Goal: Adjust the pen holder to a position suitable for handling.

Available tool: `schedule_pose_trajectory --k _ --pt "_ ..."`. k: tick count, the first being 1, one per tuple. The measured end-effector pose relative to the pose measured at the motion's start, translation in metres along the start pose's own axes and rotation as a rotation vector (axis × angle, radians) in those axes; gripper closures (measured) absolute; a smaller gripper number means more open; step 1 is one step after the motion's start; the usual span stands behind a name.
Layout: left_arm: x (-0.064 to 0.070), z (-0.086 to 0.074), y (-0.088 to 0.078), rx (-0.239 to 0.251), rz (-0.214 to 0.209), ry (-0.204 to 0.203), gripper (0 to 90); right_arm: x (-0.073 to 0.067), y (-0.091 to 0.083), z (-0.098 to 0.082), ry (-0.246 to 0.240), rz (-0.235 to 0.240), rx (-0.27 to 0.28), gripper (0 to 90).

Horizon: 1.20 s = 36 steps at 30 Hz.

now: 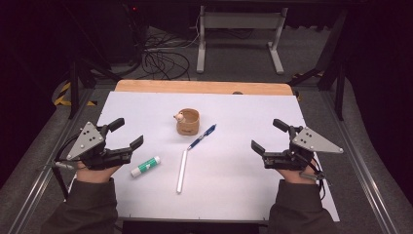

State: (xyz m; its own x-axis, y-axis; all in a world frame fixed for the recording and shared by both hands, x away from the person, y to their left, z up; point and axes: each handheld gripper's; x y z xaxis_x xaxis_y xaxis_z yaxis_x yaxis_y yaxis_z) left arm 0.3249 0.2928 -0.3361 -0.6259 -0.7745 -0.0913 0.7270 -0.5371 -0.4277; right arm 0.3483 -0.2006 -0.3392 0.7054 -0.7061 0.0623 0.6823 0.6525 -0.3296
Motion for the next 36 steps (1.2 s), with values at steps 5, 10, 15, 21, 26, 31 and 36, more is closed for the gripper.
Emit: schedule_pose_trajectory --k 5,10,15,21,26,31,36 --pt "-0.001 -0.001 0.004 -0.044 -0.016 -0.006 21.0 -0.001 0.001 0.0 -0.003 0.001 -0.006 3.8" --pt "-0.001 -0.003 0.01 -0.107 -0.032 -0.007 23.5 -0.001 0.001 0.0 -0.004 0.003 -0.015 3.9" --pt "-0.001 -0.004 0.013 -0.15 -0.042 0.0 25.4 -0.002 0.001 0.001 -0.007 0.006 -0.018 4.0" --pt "-0.002 -0.007 0.02 -0.196 -0.056 0.003 28.1 -0.002 0.002 0.001 -0.008 0.006 -0.024 4.3" --pt "-0.003 -0.01 0.025 -0.237 -0.075 0.02 31.4 -0.003 0.004 0.001 -0.011 0.011 -0.033 4.3" --pt "-0.004 -0.014 0.029 -0.268 -0.095 0.037 33.3 -0.004 0.004 0.001 -0.016 0.014 -0.036 4.4" --pt "-0.008 -0.02 0.031 -0.286 -0.104 0.038 35.6 -0.005 0.006 0.001 -0.021 0.018 -0.044 4.5"
Point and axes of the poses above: each handheld gripper's, and its own axes: y roughly forward along the jaws, z roughly out of its top, x roughly to its right, and after that the axes turned 14 degrees about -x, right-handed
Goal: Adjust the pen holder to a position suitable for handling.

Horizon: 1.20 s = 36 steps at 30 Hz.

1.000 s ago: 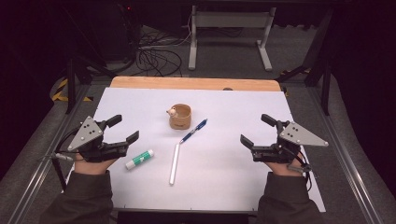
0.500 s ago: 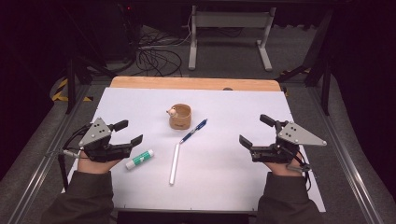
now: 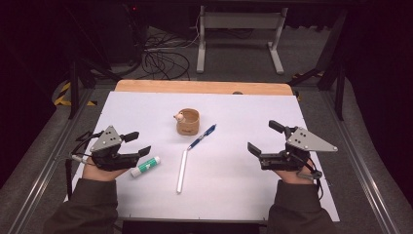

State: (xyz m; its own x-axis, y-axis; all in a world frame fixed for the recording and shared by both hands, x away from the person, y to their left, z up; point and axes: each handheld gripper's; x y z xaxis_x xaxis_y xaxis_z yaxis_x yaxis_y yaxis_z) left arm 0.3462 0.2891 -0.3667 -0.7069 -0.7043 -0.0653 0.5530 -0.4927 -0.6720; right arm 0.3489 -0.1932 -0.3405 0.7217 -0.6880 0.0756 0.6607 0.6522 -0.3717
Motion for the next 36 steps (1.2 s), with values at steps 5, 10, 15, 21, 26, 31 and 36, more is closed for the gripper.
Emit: schedule_pose_trajectory --k 5,10,15,21,26,31,36 --pt "-0.002 -0.007 0.001 -0.012 0.001 -0.006 36.9 0.0 0.0 0.0 -0.003 0.001 -0.001 4.5" --pt "-0.002 -0.015 0.002 -0.036 -0.002 -0.007 37.9 0.001 -0.001 0.0 -0.001 0.002 0.002 4.5" --pt "-0.002 -0.023 0.003 -0.059 -0.004 -0.004 38.5 0.0 -0.001 0.0 -0.002 0.003 0.001 4.6" --pt "-0.003 -0.033 0.003 -0.08 -0.006 -0.006 39.2 0.0 -0.001 0.0 -0.005 0.005 -0.001 4.6" --pt "-0.004 -0.04 0.003 -0.099 -0.012 -0.006 39.9 -0.001 0.0 0.0 -0.008 0.009 -0.003 4.6" --pt "-0.004 -0.048 0.006 -0.119 -0.022 -0.008 40.6 -0.001 0.0 0.001 -0.011 0.011 -0.008 4.7" --pt "-0.005 -0.054 0.012 -0.154 -0.032 0.0 41.5 -0.001 0.001 0.001 -0.019 0.014 -0.009 4.9"
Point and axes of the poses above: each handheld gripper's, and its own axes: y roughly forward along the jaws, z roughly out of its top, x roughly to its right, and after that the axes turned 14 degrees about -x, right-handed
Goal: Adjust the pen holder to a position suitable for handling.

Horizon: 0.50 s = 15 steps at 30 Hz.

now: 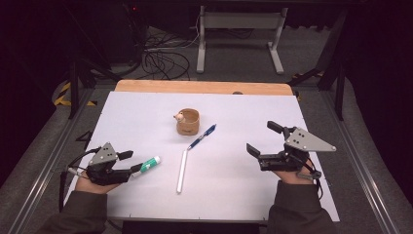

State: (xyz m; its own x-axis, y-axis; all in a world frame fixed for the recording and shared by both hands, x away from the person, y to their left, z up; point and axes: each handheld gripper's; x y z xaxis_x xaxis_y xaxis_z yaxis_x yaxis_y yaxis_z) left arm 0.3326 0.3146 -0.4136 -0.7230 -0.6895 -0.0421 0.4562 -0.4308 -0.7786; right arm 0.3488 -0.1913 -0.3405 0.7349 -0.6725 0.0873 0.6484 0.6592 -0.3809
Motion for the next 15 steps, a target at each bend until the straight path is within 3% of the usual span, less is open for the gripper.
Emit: schedule_pose_trajectory --k 15 --pt "-0.004 -0.013 0.015 -0.076 -0.025 0.005 43.9 -0.001 0.0 0.0 -0.003 0.002 -0.011 5.0"
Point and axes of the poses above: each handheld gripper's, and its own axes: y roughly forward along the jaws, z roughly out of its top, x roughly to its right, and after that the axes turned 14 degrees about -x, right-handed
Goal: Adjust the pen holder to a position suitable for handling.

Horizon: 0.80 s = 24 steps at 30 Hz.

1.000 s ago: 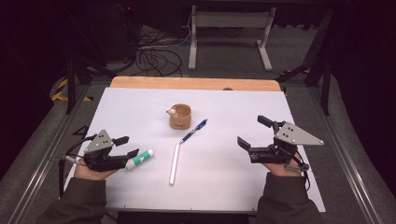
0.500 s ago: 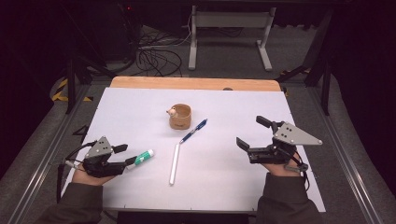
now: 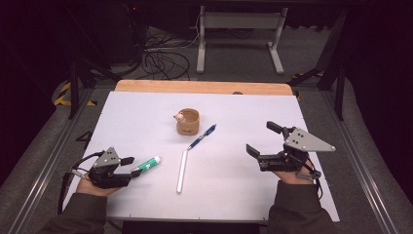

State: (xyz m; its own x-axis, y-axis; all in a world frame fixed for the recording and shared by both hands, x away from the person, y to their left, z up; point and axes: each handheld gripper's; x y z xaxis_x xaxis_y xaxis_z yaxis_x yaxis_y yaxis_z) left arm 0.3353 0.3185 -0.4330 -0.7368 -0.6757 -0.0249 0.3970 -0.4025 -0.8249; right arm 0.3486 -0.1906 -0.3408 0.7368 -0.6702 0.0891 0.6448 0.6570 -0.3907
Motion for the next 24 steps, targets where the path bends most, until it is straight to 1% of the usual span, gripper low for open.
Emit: schedule_pose_trajectory --k 1,4,7,8,10,11,13,16,17,21,24 --pt "-0.001 -0.001 0.001 -0.008 -0.012 -0.004 44.2 0.0 0.0 0.0 -0.001 0.001 0.0 5.0" --pt "-0.003 -0.004 0.005 -0.018 -0.022 -0.017 45.1 -0.001 0.001 0.0 -0.004 0.006 -0.002 5.0" --pt "-0.003 -0.005 0.008 -0.037 -0.028 -0.011 45.8 -0.001 0.002 0.0 -0.006 0.007 -0.004 5.0" --pt "-0.003 -0.004 0.01 -0.044 -0.035 -0.002 45.9 -0.001 0.002 0.0 -0.005 0.008 -0.004 5.0" --pt "-0.003 -0.004 0.01 -0.048 -0.029 0.005 46.0 -0.001 0.002 0.0 -0.006 0.008 -0.005 5.0" --pt "-0.002 -0.004 0.011 -0.05 -0.038 0.0 46.0 -0.001 0.002 0.0 -0.006 0.008 -0.005 5.0" --pt "-0.003 -0.005 0.012 -0.056 -0.03 0.002 46.3 -0.001 0.002 0.0 -0.006 0.009 -0.005 5.0" --pt "-0.003 -0.005 0.015 -0.058 -0.04 -0.003 47.2 -0.001 0.002 0.0 -0.007 0.009 -0.007 5.0" --pt "-0.003 -0.005 0.016 -0.061 -0.034 0.001 47.2 -0.001 0.002 0.0 -0.007 0.009 -0.007 5.0" --pt "-0.003 -0.005 0.018 -0.078 -0.039 0.009 49.7 -0.002 0.002 0.0 -0.008 0.01 -0.01 5.0" --pt "-0.004 -0.007 0.02 -0.078 -0.039 0.002 50.7 -0.002 0.003 0.0 -0.008 0.012 -0.011 5.0"
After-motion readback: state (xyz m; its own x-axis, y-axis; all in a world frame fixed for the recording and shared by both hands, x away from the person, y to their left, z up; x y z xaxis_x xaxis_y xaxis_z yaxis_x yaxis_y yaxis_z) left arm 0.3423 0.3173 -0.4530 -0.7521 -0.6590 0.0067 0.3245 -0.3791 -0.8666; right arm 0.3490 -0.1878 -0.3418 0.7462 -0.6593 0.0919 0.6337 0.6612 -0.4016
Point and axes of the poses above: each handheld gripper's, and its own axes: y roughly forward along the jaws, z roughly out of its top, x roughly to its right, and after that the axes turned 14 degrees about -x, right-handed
